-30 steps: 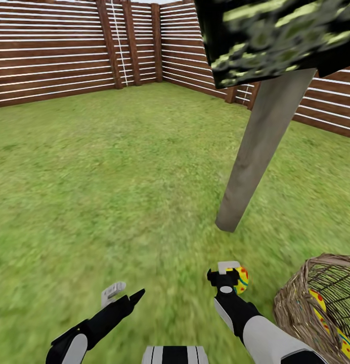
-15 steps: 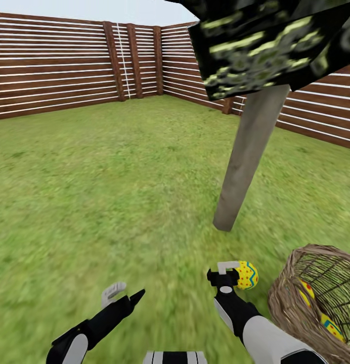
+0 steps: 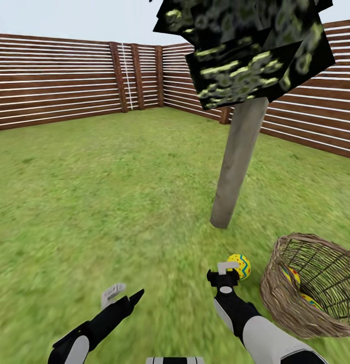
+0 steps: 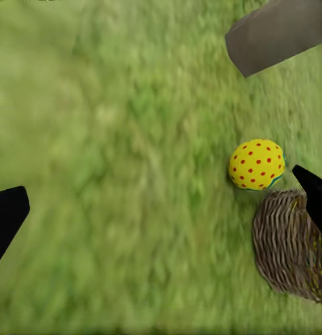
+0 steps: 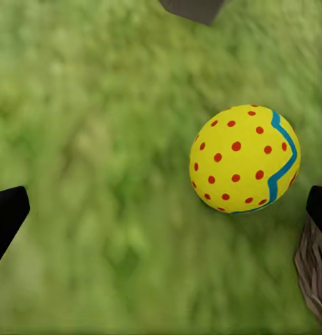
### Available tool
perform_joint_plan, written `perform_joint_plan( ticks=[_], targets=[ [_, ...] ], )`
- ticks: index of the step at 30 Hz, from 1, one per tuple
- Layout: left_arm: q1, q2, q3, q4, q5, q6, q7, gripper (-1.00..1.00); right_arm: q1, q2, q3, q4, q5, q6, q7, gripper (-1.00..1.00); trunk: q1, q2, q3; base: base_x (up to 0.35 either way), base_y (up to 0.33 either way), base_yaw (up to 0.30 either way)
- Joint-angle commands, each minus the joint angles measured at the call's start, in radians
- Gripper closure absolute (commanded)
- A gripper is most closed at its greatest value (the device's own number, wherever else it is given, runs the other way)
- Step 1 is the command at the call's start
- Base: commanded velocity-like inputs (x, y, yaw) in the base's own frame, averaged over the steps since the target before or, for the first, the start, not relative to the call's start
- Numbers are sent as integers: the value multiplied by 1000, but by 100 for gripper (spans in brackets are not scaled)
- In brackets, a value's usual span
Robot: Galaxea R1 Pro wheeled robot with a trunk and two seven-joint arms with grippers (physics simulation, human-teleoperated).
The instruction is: Take the three Easter eggs out of the wicker basket on the lawn in the garden, then place them on the lawn next to a single tree (choose any tree) so that all three eggs are next to the same tree and none are left in the basket.
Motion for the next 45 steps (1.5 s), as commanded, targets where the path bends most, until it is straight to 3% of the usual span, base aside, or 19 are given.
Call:
perform_joint_plan(
  ticks=[1,6,10,14,29,31,34,36,38,42,45],
  targets=[
    [0,0,-3,12,3,5,0,-100,-1,1,6,1,-3,-2,-6,-100,-1,0,3,-13,0,0],
    [10,-29,0,-9,3,-7,-14,-100,-29,13,23,-27,-10,13,-14,-100,-1,0,3,0,0,0],
    [19,-43,-1,-8,2,-8,-7,-100,-11,-10,22,-4,-8,36,-14,-100,-1,0,3,0,0,0],
    [21,-43,-1,-8,1,-9,-6,-100,3,-14,21,18,-8,43,-14,-100,-1,0,3,0,0,0],
    [21,-45,-1,-1,0,-47,0,-100,4,-13,21,46,-10,43,-14,-100,-7,3,61,0,0,0],
    [21,-45,-1,-1,-19,-47,2,-100,4,-13,22,46,-11,43,-14,-100,-8,4,69,0,0,0],
    [21,-49,0,1,-73,-50,7,-100,4,-11,22,46,-12,43,-13,-100,-10,5,80,0,0,0],
    [21,-56,2,9,-105,-58,43,-100,4,-11,22,47,-12,43,-12,-100,-11,5,88,0,0,0],
    [21,-61,2,12,-115,-64,96,-100,4,-11,22,47,-12,43,-12,-100,-12,6,96,0,0,0],
    [21,-65,1,14,-121,-86,176,-100,4,-11,22,48,-12,43,-12,-100,-13,7,111,-113,0,0],
    [21,-66,1,14,-122,-98,194,-100,4,-11,22,49,-12,43,-12,-100,-15,7,123,-263,0,0]
  ],
)
